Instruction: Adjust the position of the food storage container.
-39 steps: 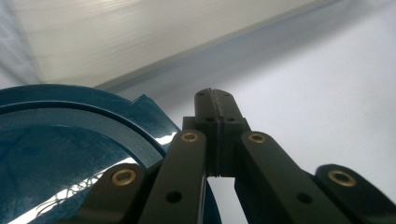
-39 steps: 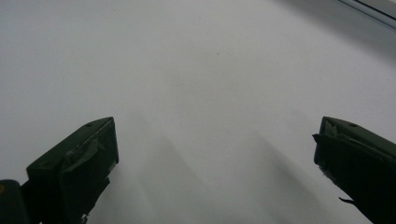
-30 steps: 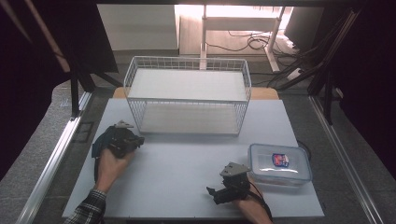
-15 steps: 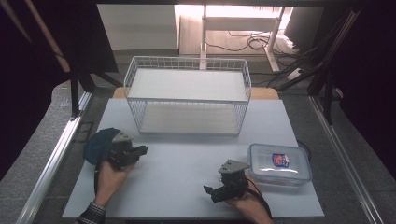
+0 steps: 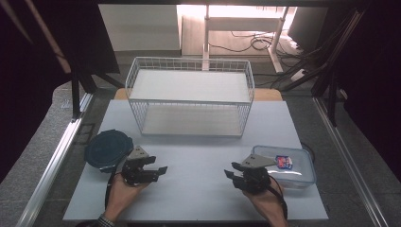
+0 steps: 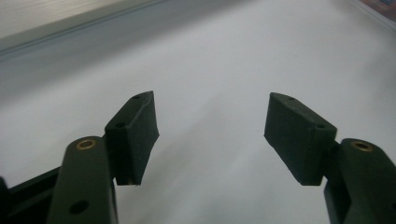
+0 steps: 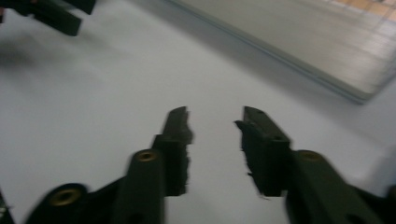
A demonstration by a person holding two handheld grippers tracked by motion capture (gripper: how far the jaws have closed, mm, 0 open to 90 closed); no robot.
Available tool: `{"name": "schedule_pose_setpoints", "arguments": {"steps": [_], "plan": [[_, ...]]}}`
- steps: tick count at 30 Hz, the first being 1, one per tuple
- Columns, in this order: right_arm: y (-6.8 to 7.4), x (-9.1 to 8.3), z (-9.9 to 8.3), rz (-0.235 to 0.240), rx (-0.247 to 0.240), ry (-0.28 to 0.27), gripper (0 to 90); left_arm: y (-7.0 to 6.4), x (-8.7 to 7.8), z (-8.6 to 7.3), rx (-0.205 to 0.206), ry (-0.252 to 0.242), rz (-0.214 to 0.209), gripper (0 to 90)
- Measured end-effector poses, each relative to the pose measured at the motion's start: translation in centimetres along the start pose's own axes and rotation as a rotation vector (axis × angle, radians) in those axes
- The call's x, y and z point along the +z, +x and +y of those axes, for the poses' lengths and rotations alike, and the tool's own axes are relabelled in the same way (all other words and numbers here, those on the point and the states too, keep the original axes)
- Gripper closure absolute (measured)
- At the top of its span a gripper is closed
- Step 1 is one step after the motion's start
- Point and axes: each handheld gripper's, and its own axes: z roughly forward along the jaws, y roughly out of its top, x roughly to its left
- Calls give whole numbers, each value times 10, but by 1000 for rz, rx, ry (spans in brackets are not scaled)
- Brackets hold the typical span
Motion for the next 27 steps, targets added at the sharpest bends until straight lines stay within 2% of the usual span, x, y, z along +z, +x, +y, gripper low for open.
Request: {"name": "schedule_pose_setpoints", "arguments": {"steps": [3, 5, 8, 9, 10, 11, 12, 16, 18, 19, 20, 25, 26, 27], "plan": [[-11, -10, -1, -64, -3, -8, 828, -7, 4, 1, 35, 7, -17, 331], [-20, -15, -4, -120, 11, 3, 895, -9, 6, 0, 40, 13, -27, 326], [-38, -22, -11, -192, 55, 23, 899, -6, 7, -1, 36, 10, -37, 302], [-38, -22, -11, -192, 55, 23, 899, -6, 7, -1, 36, 10, -37, 285], [-53, -29, -17, -235, 108, 25, 899, -3, 7, -2, 18, -1, -69, 266], [-53, -29, -17, -235, 108, 25, 899, -3, 7, -2, 18, -1, -69, 257], [-65, -37, -21, -272, 143, 20, 899, -1, 7, -3, 1, -9, -93, 243], [-81, -51, -29, -332, 187, 22, 898, 1, 9, -3, -11, -6, -112, 219], [-90, -58, -34, -375, 201, 33, 898, 0, 9, -3, -4, 0, -112, 216], [-90, -58, -34, -375, 201, 33, 898, 0, 9, -3, -4, 0, -112, 216], [-102, -66, -40, -430, 231, 51, 898, -1, 10, -3, 0, 8, -115, 216], [-123, -86, -54, -524, 290, 70, 897, -3, 12, -3, 17, 24, -137, 221], [-123, -86, -54, -524, 290, 70, 897, -3, 12, -3, 17, 24, -137, 220], [-127, -90, -57, -544, 305, 76, 897, -3, 12, -3, 22, 25, -140, 220]]}}
